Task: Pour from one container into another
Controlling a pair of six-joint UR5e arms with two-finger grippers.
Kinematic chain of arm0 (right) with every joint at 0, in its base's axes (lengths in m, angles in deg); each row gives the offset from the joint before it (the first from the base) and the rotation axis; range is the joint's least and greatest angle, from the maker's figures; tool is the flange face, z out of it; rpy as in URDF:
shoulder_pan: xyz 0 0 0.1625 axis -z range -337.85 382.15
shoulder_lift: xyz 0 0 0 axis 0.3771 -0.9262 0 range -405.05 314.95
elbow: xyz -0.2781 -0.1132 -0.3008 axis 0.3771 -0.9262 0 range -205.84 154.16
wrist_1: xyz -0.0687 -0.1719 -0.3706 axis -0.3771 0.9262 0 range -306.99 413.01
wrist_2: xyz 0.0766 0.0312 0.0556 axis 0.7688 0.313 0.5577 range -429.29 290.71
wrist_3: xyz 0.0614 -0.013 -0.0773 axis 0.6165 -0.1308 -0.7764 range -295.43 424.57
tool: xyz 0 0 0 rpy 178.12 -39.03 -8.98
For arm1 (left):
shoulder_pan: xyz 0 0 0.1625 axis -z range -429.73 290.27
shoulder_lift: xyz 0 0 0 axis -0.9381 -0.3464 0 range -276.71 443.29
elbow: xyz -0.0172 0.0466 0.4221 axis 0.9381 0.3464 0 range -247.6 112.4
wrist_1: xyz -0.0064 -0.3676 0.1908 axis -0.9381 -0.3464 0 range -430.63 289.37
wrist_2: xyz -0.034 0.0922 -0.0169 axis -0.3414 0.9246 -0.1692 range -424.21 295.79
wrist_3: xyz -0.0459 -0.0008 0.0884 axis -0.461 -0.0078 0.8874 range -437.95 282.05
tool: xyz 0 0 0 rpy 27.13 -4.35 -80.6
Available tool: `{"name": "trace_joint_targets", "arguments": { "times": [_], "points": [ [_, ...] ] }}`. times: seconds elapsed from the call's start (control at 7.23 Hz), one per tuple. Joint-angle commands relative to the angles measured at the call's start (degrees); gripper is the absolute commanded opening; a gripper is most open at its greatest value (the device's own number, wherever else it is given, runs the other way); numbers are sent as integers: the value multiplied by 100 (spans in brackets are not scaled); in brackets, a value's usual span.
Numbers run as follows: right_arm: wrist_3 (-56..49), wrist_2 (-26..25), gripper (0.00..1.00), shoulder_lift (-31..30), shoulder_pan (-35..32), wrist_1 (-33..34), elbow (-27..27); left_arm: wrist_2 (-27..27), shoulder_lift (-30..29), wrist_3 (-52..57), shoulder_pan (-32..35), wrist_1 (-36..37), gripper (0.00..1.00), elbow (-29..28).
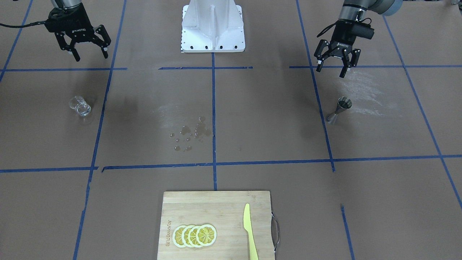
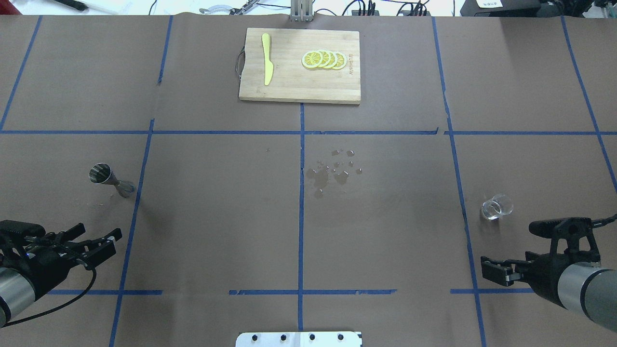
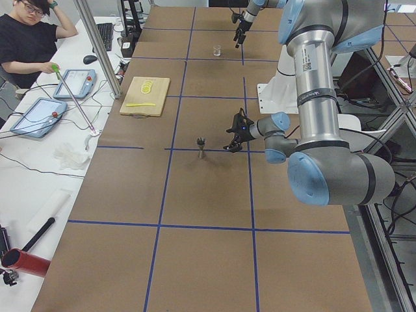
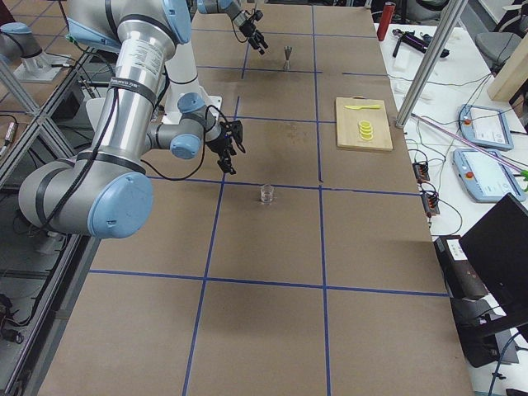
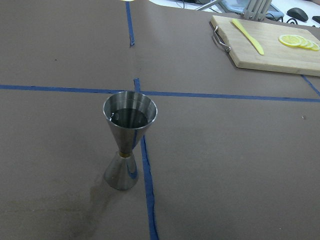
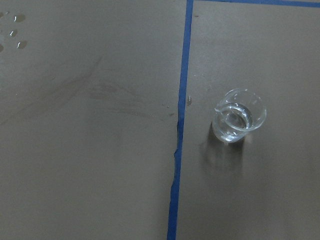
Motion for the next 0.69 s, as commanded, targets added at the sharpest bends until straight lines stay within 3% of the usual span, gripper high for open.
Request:
{"name": "trace_joint_targets", "arguments": {
  "times": [0.0, 0.28, 0.55],
  "points": [
    [-108, 1094, 100, 308, -770, 893, 456, -350, 32, 170, 59, 91, 100, 211],
    [-852, 2000, 100, 511, -1684, 974, 448, -1042, 191, 179, 191, 816, 100, 754],
    [-1205, 2319, 100, 520, -2011, 1200, 456, -2106, 130, 440, 542, 2412, 100, 1359]
  ]
}}
